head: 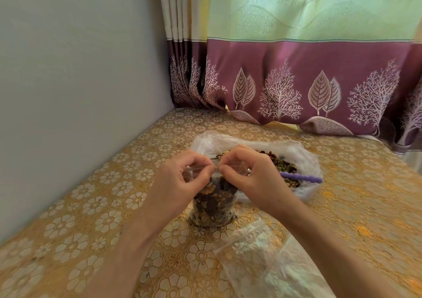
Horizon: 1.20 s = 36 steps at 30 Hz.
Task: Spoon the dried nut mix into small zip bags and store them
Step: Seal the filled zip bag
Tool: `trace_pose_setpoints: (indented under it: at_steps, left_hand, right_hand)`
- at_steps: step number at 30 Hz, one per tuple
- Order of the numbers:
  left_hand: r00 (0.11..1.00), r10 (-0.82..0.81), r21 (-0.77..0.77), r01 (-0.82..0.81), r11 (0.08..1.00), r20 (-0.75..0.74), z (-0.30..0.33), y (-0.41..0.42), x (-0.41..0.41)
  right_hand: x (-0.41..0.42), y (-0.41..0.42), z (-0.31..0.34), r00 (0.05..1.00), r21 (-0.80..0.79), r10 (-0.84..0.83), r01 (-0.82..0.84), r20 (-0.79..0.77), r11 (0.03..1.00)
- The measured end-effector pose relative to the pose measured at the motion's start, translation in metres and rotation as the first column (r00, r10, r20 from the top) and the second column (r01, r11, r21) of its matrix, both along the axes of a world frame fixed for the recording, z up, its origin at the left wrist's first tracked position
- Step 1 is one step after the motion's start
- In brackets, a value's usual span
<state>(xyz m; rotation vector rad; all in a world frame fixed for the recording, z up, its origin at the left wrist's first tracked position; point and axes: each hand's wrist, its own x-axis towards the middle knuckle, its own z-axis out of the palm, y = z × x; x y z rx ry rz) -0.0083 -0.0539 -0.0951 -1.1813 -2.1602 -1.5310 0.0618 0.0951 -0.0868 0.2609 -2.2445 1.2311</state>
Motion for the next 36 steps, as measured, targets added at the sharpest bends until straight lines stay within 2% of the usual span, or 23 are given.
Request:
trace_pose_setpoints:
  at_steps: [5, 12, 15, 25, 32, 36]
  left_hand:
    - [0.998, -0.009, -0.029, 0.007, 1.0, -0.064, 0.0, 0.001, 0.0]
    - [0.966, 0.013, -0.102, -0.041, 0.994, -0.258, 0.005, -0.002, 0.001]
    - [0.981, -0.014, -0.028, 0.009, 1.0, -0.193, 0.009, -0.007, -0.001]
    - [0.991, -0.037, 0.051, 0.031, 0.998, 0.128, 0.004, -0.017, -0.016]
    - [0.978, -0.045, 0.146, 0.015, 0.989, 0.203, 0.0, -0.022, -0.026]
    - [0.961, -0.126, 0.237, 0.066, 0.969, 0.246, -0.003, -0.023, -0.029]
  right_hand:
    - [-0.002, -0.001, -0.001, 1.0, -0.006, -0.011, 0.011, -0.004, 1.0]
    - [0.0, 0.001, 0.003, 1.0, 0.039, -0.018, 0.019, -0.018, 0.999]
    - [0.001, 0.0, 0.004, 1.0, 0.033, -0.003, 0.004, -0.015, 0.999]
    - [0.004, 0.026, 0.007, 0.996, -0.069, -0.027, 0.033, 0.079, 0.997]
    - [-0.001, 0.032, 0.0, 0.995, -0.132, -0.072, 0.081, 0.075, 0.988]
    - [-0.003, 0.031, -0.001, 0.993, -0.139, -0.116, 0.12, 0.035, 0.983]
